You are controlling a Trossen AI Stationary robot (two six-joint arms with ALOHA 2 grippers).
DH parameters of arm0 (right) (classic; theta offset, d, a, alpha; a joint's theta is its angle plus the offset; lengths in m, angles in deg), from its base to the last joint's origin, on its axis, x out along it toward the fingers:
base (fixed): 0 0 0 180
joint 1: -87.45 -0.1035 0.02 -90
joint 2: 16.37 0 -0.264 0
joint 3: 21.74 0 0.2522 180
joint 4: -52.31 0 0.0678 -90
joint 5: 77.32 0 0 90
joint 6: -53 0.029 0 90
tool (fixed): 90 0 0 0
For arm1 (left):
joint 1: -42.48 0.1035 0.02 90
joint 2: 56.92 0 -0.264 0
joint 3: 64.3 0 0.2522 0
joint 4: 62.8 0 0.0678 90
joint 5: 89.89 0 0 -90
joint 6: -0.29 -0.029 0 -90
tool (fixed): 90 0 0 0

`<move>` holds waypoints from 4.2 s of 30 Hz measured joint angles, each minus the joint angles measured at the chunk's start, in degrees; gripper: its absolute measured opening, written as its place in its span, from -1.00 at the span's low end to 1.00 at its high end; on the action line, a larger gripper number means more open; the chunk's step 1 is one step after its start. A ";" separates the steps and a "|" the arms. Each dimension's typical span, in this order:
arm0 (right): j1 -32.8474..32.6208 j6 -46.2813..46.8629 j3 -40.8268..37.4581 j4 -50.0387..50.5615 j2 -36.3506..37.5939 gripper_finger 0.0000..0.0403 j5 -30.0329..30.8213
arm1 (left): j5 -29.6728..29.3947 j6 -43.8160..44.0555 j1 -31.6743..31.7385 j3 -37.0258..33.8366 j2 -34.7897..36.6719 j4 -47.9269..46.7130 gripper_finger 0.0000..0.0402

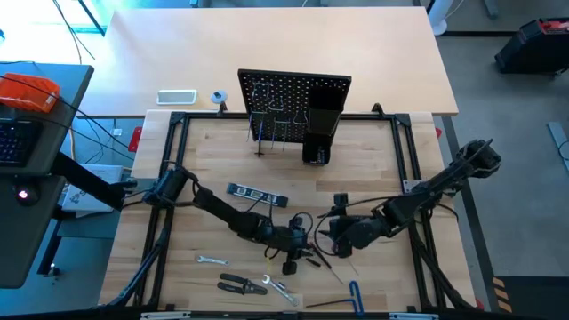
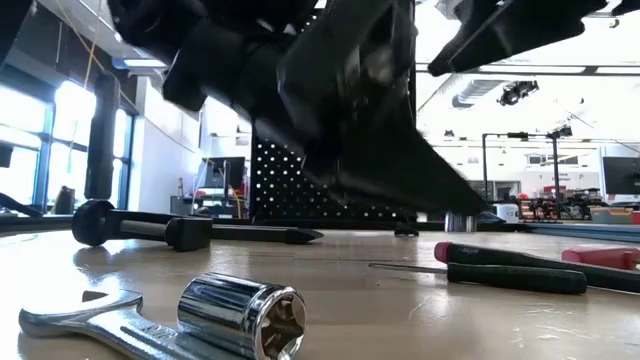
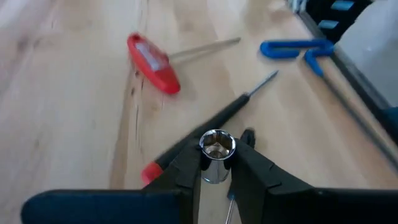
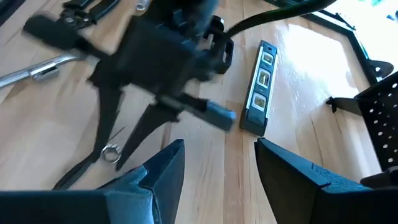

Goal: Hang tools onto peg board
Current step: Put the top socket into the bottom peg board bin

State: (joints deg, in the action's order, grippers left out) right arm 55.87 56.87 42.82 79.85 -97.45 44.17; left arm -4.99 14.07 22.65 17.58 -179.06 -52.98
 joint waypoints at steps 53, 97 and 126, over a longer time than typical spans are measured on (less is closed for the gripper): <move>-5.52 -30.80 0.00 -25.88 -6.79 -0.04 15.20 | 26.28 8.26 11.75 -11.32 18.88 14.09 -0.74; -5.24 -42.78 0.09 -36.73 -12.74 -0.14 21.21 | 31.91 12.67 12.76 -11.34 18.81 15.50 -0.74; -5.47 -41.60 0.01 -36.27 -12.74 -0.46 22.44 | 30.94 12.27 13.24 -11.23 18.94 13.75 -0.65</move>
State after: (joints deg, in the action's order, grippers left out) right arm 50.40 15.27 42.83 43.58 -110.19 66.61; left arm 25.96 26.34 35.89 6.34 -160.12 -39.23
